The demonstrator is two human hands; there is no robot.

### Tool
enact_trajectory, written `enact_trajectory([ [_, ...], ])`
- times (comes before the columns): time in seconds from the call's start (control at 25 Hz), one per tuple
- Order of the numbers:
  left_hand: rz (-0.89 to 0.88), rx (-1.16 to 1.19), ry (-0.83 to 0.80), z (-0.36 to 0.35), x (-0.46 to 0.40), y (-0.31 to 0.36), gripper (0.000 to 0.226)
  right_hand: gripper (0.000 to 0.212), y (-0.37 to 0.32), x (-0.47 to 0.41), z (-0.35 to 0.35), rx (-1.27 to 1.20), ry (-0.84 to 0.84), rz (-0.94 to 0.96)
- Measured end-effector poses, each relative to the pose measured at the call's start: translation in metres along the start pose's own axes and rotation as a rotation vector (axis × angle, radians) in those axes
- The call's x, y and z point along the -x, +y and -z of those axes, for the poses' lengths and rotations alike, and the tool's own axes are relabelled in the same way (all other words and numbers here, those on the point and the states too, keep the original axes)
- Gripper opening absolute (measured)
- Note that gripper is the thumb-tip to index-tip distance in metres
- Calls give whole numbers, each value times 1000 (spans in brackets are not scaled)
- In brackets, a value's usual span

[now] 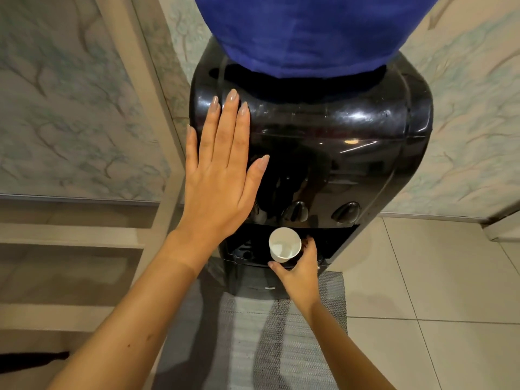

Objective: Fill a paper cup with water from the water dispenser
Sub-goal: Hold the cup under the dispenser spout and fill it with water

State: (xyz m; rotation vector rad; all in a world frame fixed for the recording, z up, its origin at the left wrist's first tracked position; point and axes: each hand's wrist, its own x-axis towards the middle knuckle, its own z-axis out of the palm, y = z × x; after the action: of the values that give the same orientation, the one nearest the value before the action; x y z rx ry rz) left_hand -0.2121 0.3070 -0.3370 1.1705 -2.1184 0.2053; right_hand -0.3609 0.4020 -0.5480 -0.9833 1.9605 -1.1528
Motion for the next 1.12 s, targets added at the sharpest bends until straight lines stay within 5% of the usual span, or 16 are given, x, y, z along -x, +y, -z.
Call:
enact_trajectory([
  [0.12,10,1,0,2,-1,2,63,105,-7,4,9,-8,-16,13],
  [0.4,1,-11,12,0,0,1,62,77,-19,-4,-1,154,22,46],
  [0.72,10,-1,-11,4,0,3,64,99,-30,7,10,185,-59,41],
  [0.8,-7,25,-43,7,2,1,69,103,-37,27,21,112,27,71],
  [0.96,-41,2,-114,6,15,3,94,82,-74,51,54,44,423,470],
  [1.12,-36,-84,-162,1,19,13,121,108,-133,20,98,490,527,630],
])
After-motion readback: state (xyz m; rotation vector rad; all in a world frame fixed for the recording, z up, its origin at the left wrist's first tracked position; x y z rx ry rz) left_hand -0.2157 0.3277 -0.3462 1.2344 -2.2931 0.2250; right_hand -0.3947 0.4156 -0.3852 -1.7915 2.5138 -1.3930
